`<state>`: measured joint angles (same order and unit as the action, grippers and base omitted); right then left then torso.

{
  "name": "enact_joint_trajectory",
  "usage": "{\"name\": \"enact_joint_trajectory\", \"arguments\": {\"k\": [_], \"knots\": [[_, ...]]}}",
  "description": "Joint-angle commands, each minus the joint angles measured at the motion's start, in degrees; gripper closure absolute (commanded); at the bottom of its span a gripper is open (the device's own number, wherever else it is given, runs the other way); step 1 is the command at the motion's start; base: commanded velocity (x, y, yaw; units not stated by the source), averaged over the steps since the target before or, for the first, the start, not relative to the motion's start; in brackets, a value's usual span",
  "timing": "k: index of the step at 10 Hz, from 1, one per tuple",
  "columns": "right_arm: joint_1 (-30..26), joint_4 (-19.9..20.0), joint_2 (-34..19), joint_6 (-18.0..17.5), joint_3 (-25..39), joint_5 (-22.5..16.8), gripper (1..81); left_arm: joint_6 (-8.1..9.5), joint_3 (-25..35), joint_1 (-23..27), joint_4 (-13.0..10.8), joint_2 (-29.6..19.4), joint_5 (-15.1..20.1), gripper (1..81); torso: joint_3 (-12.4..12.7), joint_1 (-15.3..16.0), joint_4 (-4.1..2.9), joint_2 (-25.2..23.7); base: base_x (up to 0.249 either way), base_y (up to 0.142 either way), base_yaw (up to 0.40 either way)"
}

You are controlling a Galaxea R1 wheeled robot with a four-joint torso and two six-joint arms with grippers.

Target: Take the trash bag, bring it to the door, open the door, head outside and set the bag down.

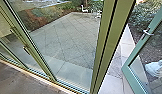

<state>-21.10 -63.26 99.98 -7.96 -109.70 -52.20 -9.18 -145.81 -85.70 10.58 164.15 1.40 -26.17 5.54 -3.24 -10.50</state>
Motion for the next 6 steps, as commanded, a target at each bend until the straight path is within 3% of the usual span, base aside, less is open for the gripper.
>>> {"name": "enact_joint_trajectory", "arguments": {"k": [1,4,6], "knots": [[-7.06,8.62,0.25,-0.04,-0.15,-2.89,1.0,-0.31,0.26,-0.57,0.58,-0.31,5.01,81.1,0.00,0.00,0.00,0.00,0.000,0.000,0.000],[-4.00,34.28,0.52,-0.13,0.02,-10.45,1.0,-0.40,0.26,-0.57,0.58,-0.39,4.93,81.1,0.02,0.00,0.00,-0.02,0.000,0.000,0.000],[0.93,45.41,-0.01,-0.92,0.20,-12.66,1.0,-0.49,0.35,-0.57,0.41,-0.22,4.93,81.1,1.72,0.00,0.00,0.00,0.000,0.000,0.000]]}}
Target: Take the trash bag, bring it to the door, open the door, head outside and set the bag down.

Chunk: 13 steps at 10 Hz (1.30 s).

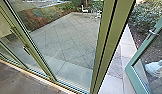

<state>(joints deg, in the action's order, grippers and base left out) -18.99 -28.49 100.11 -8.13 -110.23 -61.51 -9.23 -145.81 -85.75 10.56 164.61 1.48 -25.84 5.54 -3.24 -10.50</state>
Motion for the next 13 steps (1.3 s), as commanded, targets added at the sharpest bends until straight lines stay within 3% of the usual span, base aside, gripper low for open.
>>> {"name": "enact_joint_trajectory", "arguments": {"k": [1,2,5,7,9,13], "knots": [[2.07,15.66,-1.11,-0.75,1.78,-3.70,1.0,-0.53,0.35,-0.61,0.43,-0.68,4.77,81.1,1.50,0.00,0.00,0.00,0.000,0.000,0.000],[5.95,18.82,-2.52,-0.75,3.45,-3.70,1.0,-0.53,0.35,-0.61,0.34,-0.68,4.77,81.1,1.79,0.02,0.00,0.00,0.000,0.000,0.000],[24.91,31.04,-5.77,-0.39,9.78,-1.59,1.0,-0.70,0.35,-0.52,0.08,-0.59,4.59,81.1,3.15,0.00,0.00,-0.02,0.000,0.000,0.000],[40.02,35.61,-5.59,-0.31,13.47,7.99,1.0,-0.79,0.35,-0.52,0.08,-0.59,4.59,81.1,4.85,0.00,0.00,-0.02,0.000,0.000,0.000],[53.71,38.32,-1.25,-0.48,14.62,19.33,1.0,-0.79,0.35,-0.52,-0.01,-0.59,4.59,81.1,6.27,0.00,0.00,-0.02,0.000,0.000,0.000],[69.46,39.92,9.35,-0.66,12.06,30.40,1.0,-0.79,0.35,-0.43,-0.10,-0.42,4.50,81.1,9.24,-0.02,0.00,-0.05,0.000,0.000,0.000]]}}
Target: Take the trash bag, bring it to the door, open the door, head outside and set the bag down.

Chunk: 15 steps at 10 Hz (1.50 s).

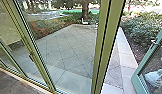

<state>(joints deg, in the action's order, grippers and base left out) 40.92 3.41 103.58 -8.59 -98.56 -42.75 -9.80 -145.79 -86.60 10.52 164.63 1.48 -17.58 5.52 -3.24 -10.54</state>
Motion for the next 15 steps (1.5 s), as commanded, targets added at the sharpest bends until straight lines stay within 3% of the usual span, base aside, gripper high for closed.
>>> {"name": "enact_joint_trajectory", "arguments": {"k": [1,4,8,9,11,15], "knots": [[13.35,7.92,9.39,-0.28,-0.39,14.10,1.0,-0.22,0.33,0.51,-0.06,-0.35,4.50,81.1,1.72,0.00,0.00,0.00,0.000,0.000,0.000],[24.14,7.58,20.86,0.24,-4.69,20.93,1.0,-0.22,0.15,1.03,-0.06,-0.35,4.50,81.1,4.49,-0.05,0.00,-0.05,0.000,0.000,0.000],[32.07,7.31,31.26,0.24,-11.72,27.53,1.0,-0.31,0.06,1.74,-0.76,-0.09,4.50,81.1,8.50,-0.13,0.00,-0.09,0.000,0.000,0.000],[33.39,7.22,32.93,0.33,-12.34,28.33,1.0,-0.31,0.06,1.83,-0.76,-0.09,4.42,81.1,11.53,-0.15,0.00,-0.11,0.000,0.000,0.000],[36.03,6.08,36.37,0.42,-14.98,30.54,1.0,-0.39,0.06,1.83,-0.94,-0.18,4.24,81.1,8.63,-0.20,0.00,-0.18,0.000,0.000,0.000],[40.51,1.77,44.02,0.42,-21.05,35.28,1.0,-0.31,-0.03,1.83,-2.08,0.00,2.74,81.1,8.98,-0.33,0.00,-0.26,0.000,0.000,0.000]]}}
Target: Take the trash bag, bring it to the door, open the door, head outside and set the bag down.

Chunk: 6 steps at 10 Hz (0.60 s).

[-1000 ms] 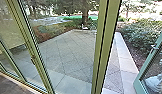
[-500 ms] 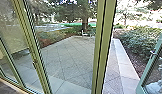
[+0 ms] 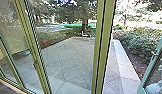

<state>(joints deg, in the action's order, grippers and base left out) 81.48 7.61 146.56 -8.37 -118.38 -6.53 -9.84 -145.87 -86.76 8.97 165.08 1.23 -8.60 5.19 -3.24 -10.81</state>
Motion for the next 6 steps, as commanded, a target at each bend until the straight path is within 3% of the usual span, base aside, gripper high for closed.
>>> {"name": "enact_joint_trajectory", "arguments": {"k": [1,5,6], "knots": [[1.10,-3.83,3.24,0.20,-3.16,0.38,1.0,-0.27,0.06,1.99,-0.53,-0.45,2.20,81.1,0.00,0.00,0.00,0.00,0.000,0.000,0.000],[4.88,-5.32,10.17,0.11,-9.82,4.95,1.0,-0.18,-0.03,2.78,-0.53,0.07,0.71,81.1,0.02,-0.02,0.00,-0.02,0.000,0.000,0.000],[4.97,-5.23,11.94,0.11,-12.04,5.04,1.0,-0.18,-0.03,2.86,-0.62,0.25,0.61,81.1,0.05,-0.02,-3.60,-0.02,0.000,0.000,0.000]]}}
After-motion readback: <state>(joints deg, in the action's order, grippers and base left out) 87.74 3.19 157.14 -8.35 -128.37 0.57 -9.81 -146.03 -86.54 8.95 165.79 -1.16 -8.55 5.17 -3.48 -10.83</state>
